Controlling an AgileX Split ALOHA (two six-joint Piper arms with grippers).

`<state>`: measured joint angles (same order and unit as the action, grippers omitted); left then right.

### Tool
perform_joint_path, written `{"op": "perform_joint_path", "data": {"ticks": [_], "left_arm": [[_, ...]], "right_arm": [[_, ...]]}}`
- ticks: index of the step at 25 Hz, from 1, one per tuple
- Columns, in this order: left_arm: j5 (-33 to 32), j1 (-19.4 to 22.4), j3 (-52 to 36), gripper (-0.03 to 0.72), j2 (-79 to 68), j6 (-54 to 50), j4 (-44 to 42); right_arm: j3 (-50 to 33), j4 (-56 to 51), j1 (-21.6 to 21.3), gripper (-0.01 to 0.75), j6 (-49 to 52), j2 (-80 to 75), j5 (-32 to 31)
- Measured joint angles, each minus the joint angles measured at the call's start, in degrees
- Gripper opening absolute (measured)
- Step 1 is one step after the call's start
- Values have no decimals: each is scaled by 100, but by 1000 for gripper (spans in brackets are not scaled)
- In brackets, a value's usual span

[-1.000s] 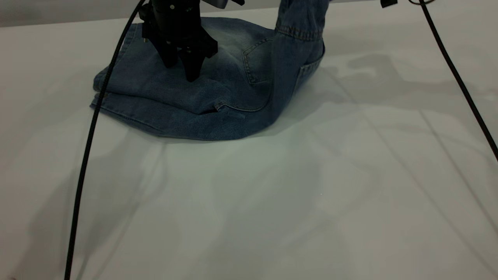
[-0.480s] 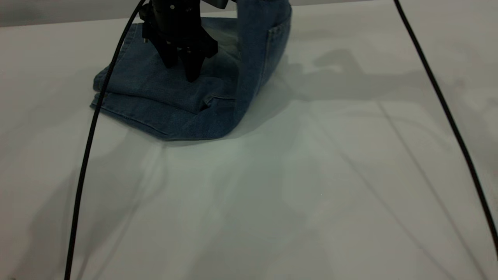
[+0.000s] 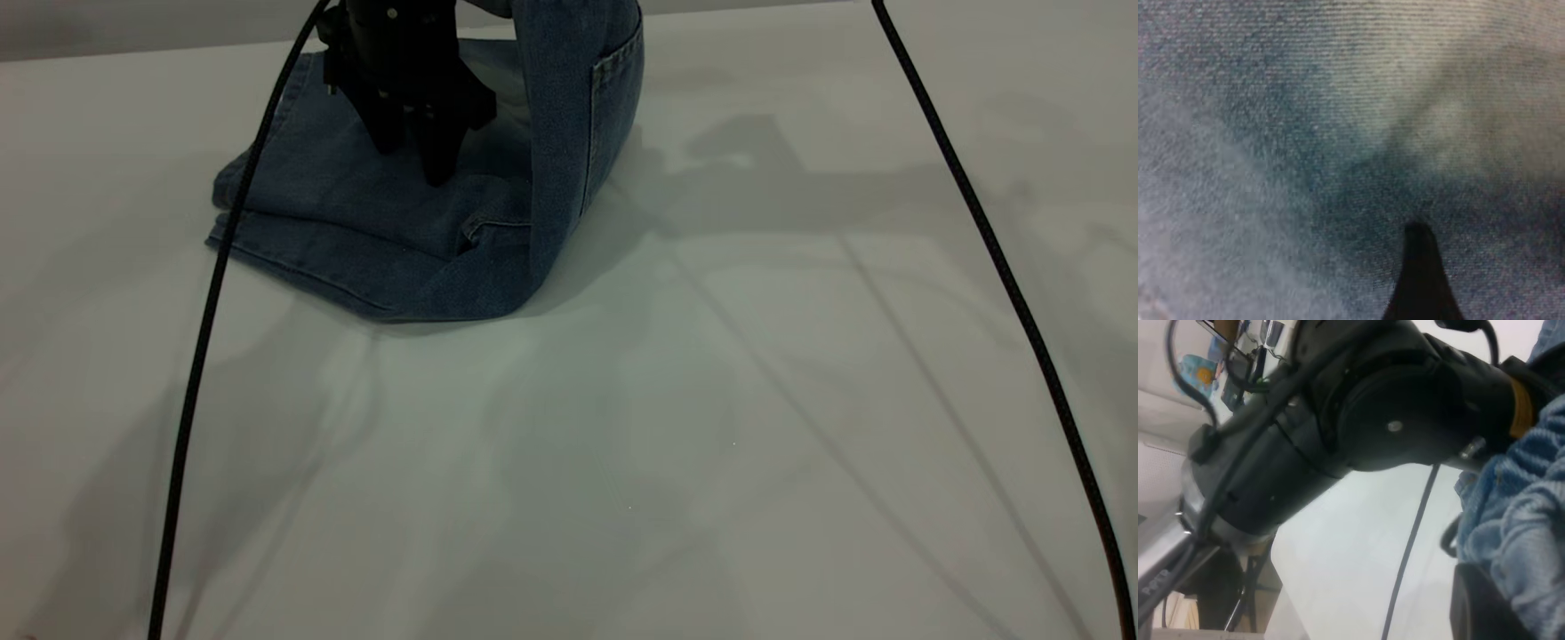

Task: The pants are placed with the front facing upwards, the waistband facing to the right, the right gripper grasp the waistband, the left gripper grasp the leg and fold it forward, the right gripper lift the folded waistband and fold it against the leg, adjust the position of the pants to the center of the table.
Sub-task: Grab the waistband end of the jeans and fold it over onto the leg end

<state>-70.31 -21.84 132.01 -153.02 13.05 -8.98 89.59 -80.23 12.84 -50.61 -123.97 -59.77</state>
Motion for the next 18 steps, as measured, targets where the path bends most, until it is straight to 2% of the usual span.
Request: {"op": "perform_joint_path", "data": {"ticks": [10,18], "left_arm": [[8,5,0,461,456,8,-228],[26,5,5,461,980,44,-1281]], "right_arm": [[0,-12,-17,111,39,0,30],[0,18,-24,111,39,0,33]]}}
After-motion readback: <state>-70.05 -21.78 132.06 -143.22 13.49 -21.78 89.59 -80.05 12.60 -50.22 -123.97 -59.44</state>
